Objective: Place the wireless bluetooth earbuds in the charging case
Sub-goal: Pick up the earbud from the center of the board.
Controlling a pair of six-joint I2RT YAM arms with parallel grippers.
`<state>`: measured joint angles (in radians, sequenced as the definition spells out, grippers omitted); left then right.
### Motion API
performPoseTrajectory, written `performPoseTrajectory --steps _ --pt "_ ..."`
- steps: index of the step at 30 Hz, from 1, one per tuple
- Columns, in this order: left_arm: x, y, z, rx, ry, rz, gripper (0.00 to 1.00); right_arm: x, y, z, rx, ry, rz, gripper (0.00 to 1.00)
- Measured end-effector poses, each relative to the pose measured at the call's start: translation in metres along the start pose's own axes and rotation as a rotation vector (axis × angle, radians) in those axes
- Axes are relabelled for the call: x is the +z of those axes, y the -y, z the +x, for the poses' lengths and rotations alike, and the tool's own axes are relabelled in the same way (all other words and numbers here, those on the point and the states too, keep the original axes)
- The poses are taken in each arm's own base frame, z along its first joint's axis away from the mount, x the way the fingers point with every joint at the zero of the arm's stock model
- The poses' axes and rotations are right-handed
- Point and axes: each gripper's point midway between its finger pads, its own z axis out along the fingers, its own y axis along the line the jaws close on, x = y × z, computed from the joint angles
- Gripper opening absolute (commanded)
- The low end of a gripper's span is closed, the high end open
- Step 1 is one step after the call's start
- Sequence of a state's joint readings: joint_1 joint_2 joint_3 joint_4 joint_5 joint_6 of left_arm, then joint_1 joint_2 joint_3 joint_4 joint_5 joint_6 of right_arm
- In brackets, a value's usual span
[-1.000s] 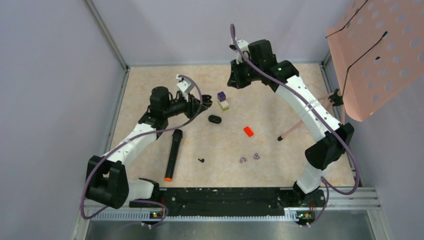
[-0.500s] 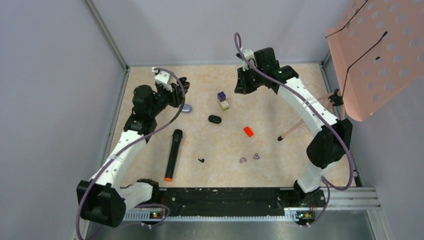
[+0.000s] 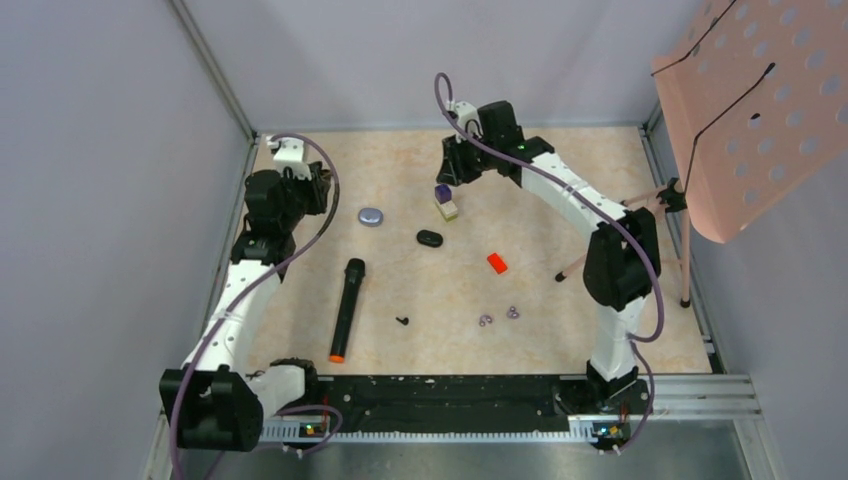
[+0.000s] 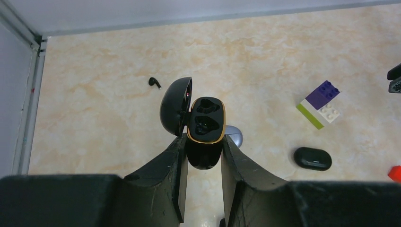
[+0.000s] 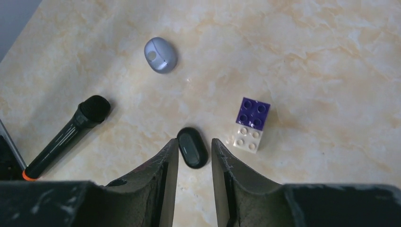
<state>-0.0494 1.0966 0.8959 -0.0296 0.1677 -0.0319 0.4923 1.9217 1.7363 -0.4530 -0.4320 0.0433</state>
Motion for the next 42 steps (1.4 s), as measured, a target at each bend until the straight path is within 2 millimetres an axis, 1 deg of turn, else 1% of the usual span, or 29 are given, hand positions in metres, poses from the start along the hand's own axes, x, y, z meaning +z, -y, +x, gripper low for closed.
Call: performPoseTrajectory --steps 1,4,6,10,14,16,18,21,23,24,26,28,31,34,36,38,42 --pt "0.000 -0.004 0.003 -0.003 -0.010 -0.014 0.00 0.005 -0.002 0.000 -0.005 -0.001 -0.007 0.32" --pt "0.002 -0.013 0.010 -0.018 -0.043 -0.049 0.00 0.026 -0.012 -0.010 -0.024 0.015 -0.039 0.32" --pt "0.005 -0.019 0.013 -0.037 -0.063 -0.060 0.00 0.036 -0.017 -0.015 -0.034 0.028 -0.061 0.32" --pt "0.009 -0.026 0.012 -0.067 -0.075 -0.055 0.00 0.044 -0.026 -0.013 -0.057 0.025 -0.089 0.32" --pt "0.008 -0.027 0.014 -0.118 -0.083 -0.044 0.00 0.050 -0.033 -0.017 -0.066 0.037 -0.126 0.32" --pt "0.006 -0.022 0.015 -0.157 -0.091 -0.001 0.00 0.055 -0.035 -0.020 -0.060 0.046 -0.141 0.32" --pt "0.004 -0.011 0.014 -0.193 -0.093 0.077 0.00 0.059 -0.037 -0.019 -0.048 0.047 -0.159 0.32" --pt "-0.003 0.016 0.010 -0.249 -0.097 0.244 0.00 0.059 -0.043 -0.017 -0.048 0.041 -0.201 0.32" --pt "-0.011 0.040 0.007 -0.275 -0.100 0.393 0.00 0.054 -0.050 -0.017 -0.068 0.047 -0.247 0.32" --pt "-0.015 0.053 0.008 -0.288 -0.106 0.472 0.00 0.050 -0.053 -0.013 -0.073 0.042 -0.267 0.33" --pt "-0.023 0.070 0.016 -0.306 -0.131 0.581 0.00 0.037 -0.058 -0.002 -0.080 0.026 -0.303 0.33" --pt "-0.031 0.082 0.035 -0.331 -0.174 0.657 0.00 0.023 -0.060 0.005 -0.086 0.020 -0.321 0.33" --pt "-0.041 0.093 0.064 -0.377 -0.244 0.719 0.00 0.000 -0.060 0.016 -0.092 0.014 -0.326 0.32" --pt "-0.046 0.099 0.081 -0.411 -0.291 0.753 0.00 -0.017 -0.062 0.028 -0.103 0.008 -0.335 0.30" --pt "-0.048 0.101 0.088 -0.424 -0.309 0.757 0.00 -0.024 -0.067 0.048 -0.128 -0.018 -0.353 0.29" --pt "-0.047 0.099 0.093 -0.434 -0.324 0.729 0.00 -0.026 -0.075 0.070 -0.164 -0.056 -0.369 0.28" --pt "-0.042 0.085 0.102 -0.445 -0.351 0.578 0.00 -0.015 -0.101 0.128 -0.222 -0.189 -0.391 0.27"
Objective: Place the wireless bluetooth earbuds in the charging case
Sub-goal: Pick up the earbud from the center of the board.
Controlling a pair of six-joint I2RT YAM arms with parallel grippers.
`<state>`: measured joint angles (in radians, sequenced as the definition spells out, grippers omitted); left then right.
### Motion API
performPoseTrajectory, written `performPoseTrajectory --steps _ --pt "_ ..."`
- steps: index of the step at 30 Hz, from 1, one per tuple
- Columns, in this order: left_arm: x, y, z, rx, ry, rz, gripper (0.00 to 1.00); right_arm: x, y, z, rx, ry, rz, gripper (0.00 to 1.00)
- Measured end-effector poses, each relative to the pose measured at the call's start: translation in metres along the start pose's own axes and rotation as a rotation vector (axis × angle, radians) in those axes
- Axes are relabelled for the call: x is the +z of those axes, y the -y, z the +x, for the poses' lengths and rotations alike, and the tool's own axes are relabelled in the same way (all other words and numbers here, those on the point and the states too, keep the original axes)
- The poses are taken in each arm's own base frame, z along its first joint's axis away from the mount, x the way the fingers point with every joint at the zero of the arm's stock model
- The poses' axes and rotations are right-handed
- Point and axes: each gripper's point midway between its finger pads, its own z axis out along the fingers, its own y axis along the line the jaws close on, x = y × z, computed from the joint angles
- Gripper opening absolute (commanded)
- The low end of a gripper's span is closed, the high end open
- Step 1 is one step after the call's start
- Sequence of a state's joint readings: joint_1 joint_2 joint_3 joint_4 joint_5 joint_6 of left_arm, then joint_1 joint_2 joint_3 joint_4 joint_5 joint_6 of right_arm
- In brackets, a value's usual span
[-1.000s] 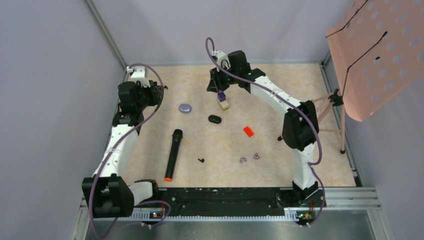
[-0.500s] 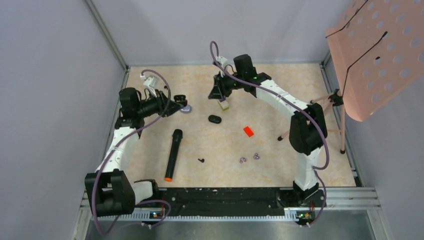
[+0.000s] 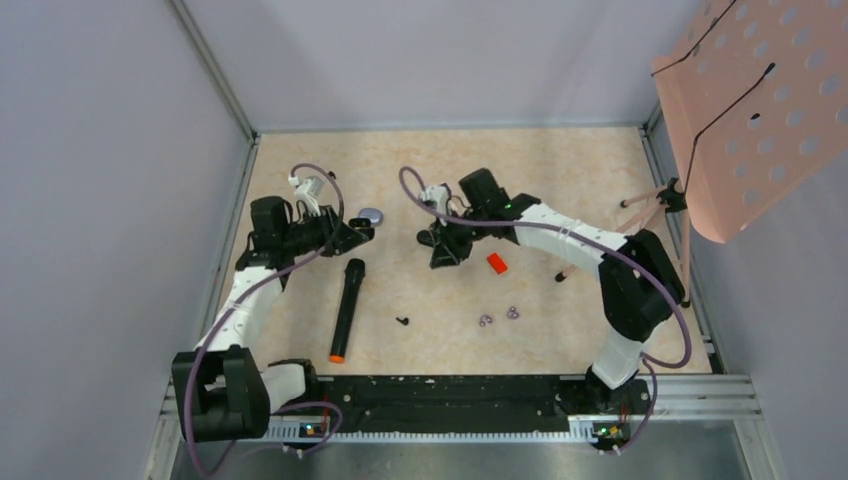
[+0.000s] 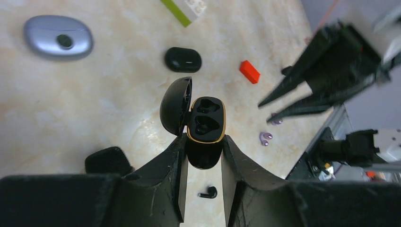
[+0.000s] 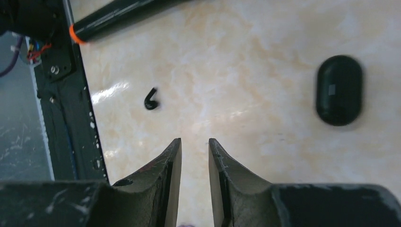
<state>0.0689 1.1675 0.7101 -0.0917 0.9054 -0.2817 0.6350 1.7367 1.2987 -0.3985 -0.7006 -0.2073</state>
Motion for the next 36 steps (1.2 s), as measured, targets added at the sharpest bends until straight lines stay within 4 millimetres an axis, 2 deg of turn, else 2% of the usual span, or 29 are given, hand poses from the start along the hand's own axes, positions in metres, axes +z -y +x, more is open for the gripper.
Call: performPoseTrajectory --steps 2,5,10,13,19,22,27,36 --pt "-0.004 -0.007 0.001 -0.013 0.009 -0.071 0.00 0.016 -0.020 0.020 0.002 -0.065 -0.021 0.28" --pt "-0.010 -0.015 0.001 -0.025 0.020 -0.148 0.00 0.034 -0.047 0.037 -0.069 -0.117 -0.060 0.31" --pt "-0.023 -0.021 -0.001 -0.028 0.052 -0.245 0.00 0.055 -0.072 0.064 -0.373 -0.117 -0.140 0.32" --pt "-0.032 -0.025 -0.006 -0.027 0.080 -0.289 0.00 0.059 -0.069 0.078 -0.527 -0.123 -0.165 0.32" --pt "-0.042 -0.037 -0.008 -0.064 0.106 -0.354 0.00 0.069 -0.067 0.068 -0.801 -0.069 -0.196 0.34" --pt "-0.047 -0.043 -0.009 -0.080 0.117 -0.380 0.00 0.078 -0.072 0.074 -0.874 -0.071 -0.239 0.35" --pt "-0.050 -0.047 -0.009 -0.098 0.121 -0.393 0.00 0.094 -0.074 0.091 -0.933 -0.110 -0.310 0.36" --pt "-0.050 -0.047 -0.007 -0.107 0.118 -0.395 0.00 0.111 -0.080 0.102 -0.973 -0.131 -0.351 0.38"
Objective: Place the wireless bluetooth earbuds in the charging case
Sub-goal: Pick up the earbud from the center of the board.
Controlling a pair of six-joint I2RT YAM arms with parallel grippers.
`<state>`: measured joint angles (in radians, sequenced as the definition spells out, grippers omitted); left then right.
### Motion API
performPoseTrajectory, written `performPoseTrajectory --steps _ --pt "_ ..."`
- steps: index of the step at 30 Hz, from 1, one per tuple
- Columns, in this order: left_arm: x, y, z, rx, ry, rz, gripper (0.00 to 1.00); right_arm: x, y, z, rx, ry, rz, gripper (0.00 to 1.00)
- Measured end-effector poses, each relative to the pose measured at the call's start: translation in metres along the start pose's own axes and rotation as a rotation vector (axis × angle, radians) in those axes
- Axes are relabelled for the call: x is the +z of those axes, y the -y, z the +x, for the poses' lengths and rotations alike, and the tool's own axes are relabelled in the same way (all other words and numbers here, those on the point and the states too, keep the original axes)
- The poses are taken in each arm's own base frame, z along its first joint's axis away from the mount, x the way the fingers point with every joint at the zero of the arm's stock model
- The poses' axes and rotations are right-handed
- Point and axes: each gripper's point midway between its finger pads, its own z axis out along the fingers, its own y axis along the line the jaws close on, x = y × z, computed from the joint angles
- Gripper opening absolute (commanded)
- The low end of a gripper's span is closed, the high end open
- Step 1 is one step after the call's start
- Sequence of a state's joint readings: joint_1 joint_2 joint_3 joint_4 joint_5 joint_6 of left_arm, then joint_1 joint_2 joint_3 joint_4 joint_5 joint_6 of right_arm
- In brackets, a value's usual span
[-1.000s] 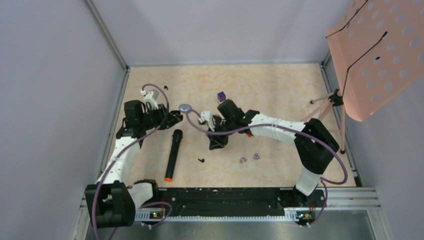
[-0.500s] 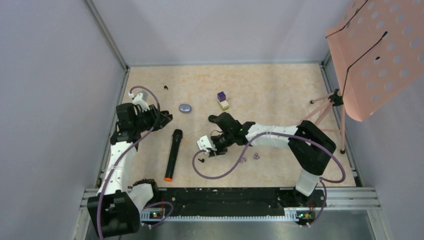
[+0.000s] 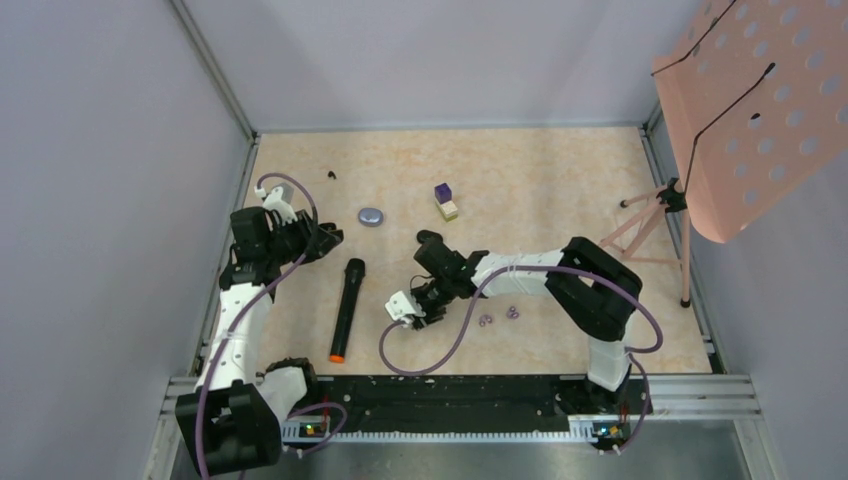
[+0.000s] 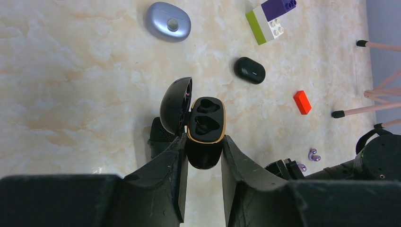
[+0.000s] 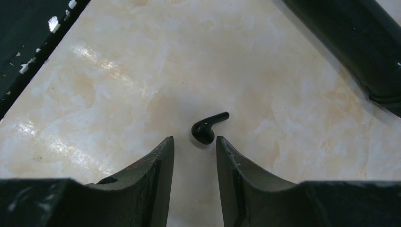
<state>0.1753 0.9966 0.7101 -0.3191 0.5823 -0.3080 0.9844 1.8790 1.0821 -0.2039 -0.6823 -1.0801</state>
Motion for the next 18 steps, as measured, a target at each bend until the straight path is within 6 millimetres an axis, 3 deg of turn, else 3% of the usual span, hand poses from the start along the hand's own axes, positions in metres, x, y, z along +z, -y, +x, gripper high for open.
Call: performPoseTrajectory --steps 10,18 --pt "-0.0042 0.0038 -0.0025 0.009 0.015 0.007 0.00 0.0073 0.0042 -0.0047 0.000 0.008 0.013 0.36" --pt "-0.0045 0.0044 -0.0027 0.006 0.017 0.008 0.00 0.0104 0.0088 -0.0045 0.028 0.005 0.016 0.26"
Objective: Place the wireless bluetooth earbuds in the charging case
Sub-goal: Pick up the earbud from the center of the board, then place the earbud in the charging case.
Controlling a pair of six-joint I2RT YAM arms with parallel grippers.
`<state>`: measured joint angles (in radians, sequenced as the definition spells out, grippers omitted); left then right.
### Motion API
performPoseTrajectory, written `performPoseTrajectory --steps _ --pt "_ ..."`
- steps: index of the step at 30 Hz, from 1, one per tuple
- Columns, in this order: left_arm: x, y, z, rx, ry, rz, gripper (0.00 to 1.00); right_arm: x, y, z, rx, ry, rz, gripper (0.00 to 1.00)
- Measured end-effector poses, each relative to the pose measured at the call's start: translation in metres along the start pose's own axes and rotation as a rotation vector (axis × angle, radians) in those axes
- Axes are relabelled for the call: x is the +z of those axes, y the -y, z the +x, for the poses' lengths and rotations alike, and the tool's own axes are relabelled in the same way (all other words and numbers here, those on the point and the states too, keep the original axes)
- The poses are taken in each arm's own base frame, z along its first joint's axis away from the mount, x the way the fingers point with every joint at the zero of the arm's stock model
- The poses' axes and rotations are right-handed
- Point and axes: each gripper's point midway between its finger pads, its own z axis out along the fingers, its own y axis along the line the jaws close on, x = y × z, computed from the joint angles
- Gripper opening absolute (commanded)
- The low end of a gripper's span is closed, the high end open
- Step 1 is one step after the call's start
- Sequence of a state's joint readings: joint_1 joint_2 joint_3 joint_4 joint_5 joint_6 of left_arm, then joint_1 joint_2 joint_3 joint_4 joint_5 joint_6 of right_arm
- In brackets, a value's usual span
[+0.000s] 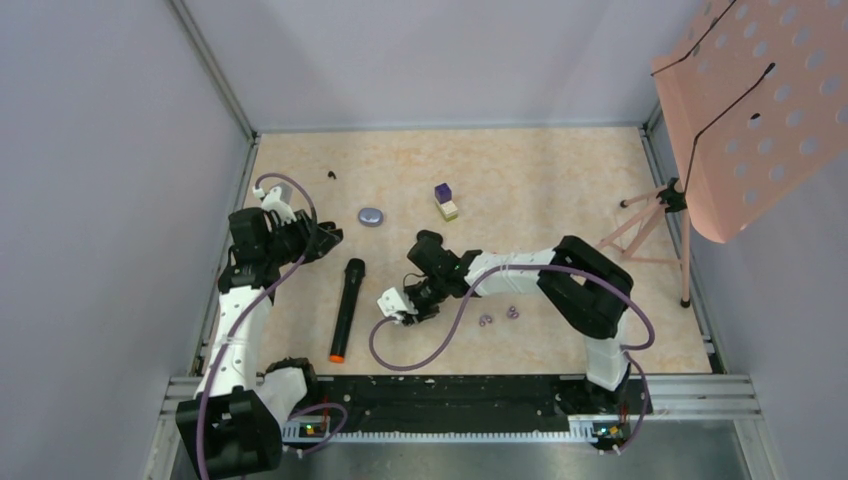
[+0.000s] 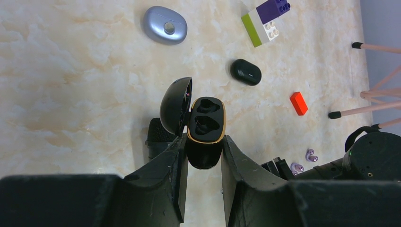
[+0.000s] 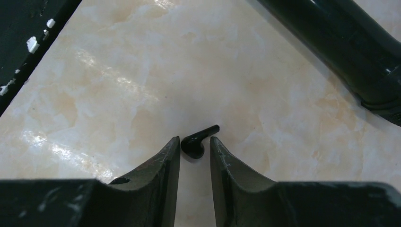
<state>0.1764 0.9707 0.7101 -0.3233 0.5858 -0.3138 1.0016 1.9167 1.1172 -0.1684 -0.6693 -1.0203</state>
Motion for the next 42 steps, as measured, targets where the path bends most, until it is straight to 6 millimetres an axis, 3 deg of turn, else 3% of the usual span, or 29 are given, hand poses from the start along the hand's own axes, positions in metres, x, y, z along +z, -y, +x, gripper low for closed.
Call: performPoseTrajectory --steps 8,13,16,20,24,25,28,35,42 --pt "0.000 0.000 0.000 -0.002 0.000 0.001 0.00 0.003 0.004 0.000 0.019 -0.004 -0.002 0.01" --pt "0.000 0.004 0.000 0.002 -0.001 0.025 0.00 0.001 0.006 -0.002 0.091 -0.007 0.005 0.00" --pt "0.001 0.010 0.000 0.019 0.001 0.066 0.00 -0.007 0.006 -0.004 0.238 0.002 0.007 0.00" --pt "0.003 0.021 0.008 0.096 -0.004 0.173 0.00 -0.040 0.033 -0.012 0.518 0.083 0.046 0.00" --pt "0.005 0.032 0.023 0.241 -0.015 0.302 0.00 -0.092 0.070 -0.026 0.737 0.213 0.110 0.00" --pt "0.005 0.036 0.025 0.291 -0.013 0.341 0.00 -0.113 0.080 -0.032 0.808 0.267 0.122 0.00" --pt "0.005 0.049 0.031 0.437 -0.008 0.453 0.00 -0.146 0.086 -0.054 0.930 0.365 0.093 0.00" --pt "0.018 0.083 0.055 0.675 -0.058 0.707 0.00 -0.178 0.077 -0.105 1.131 0.510 -0.102 0.00" --pt "0.021 0.127 0.063 0.786 -0.063 0.881 0.00 -0.199 0.093 -0.132 1.242 0.636 -0.145 0.00"
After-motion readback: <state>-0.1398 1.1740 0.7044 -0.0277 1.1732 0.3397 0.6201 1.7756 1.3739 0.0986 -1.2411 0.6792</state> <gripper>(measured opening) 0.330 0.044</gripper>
